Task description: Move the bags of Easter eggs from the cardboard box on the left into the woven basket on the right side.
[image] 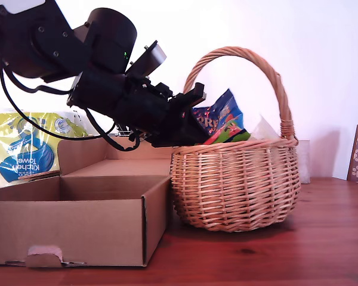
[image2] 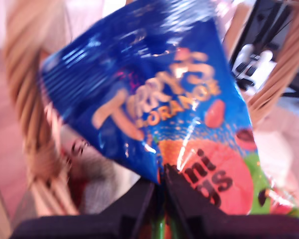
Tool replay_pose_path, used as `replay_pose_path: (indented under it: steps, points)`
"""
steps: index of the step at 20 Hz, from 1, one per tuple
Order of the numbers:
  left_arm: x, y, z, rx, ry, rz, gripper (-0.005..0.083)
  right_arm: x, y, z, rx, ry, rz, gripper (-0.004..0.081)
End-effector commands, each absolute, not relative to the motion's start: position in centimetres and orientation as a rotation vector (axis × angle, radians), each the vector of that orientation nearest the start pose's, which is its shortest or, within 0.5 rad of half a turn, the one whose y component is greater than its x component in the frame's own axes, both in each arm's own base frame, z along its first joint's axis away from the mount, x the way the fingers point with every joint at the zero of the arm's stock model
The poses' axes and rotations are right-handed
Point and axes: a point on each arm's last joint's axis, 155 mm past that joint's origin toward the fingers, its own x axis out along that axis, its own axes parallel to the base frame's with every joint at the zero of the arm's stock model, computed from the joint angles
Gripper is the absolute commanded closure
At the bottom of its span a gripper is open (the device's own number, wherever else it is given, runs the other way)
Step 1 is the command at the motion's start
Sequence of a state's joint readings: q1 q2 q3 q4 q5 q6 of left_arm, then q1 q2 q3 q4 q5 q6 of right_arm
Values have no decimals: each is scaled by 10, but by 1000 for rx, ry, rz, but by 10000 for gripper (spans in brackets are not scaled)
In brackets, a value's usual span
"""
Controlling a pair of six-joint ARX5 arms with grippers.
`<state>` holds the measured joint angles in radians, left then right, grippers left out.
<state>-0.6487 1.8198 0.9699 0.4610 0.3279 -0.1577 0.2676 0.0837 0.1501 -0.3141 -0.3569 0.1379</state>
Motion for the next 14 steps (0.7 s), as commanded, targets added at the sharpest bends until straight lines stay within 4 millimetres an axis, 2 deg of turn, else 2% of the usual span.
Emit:
replay_pose_path:
  steps: [1,3,10,14]
  points:
    - [372,-353,98,-59,550,-898,793,206,123,145,150,289,603,782]
    - [374,-358,105,-58,546,-903,793,206,123,145,150,289,603,782]
    - [383,-385,149,-17,418,-926,793,206,123,145,156,291,603,782]
    - [376,-391,143,67,409,-920,785,206,123,145,163,293,602,782]
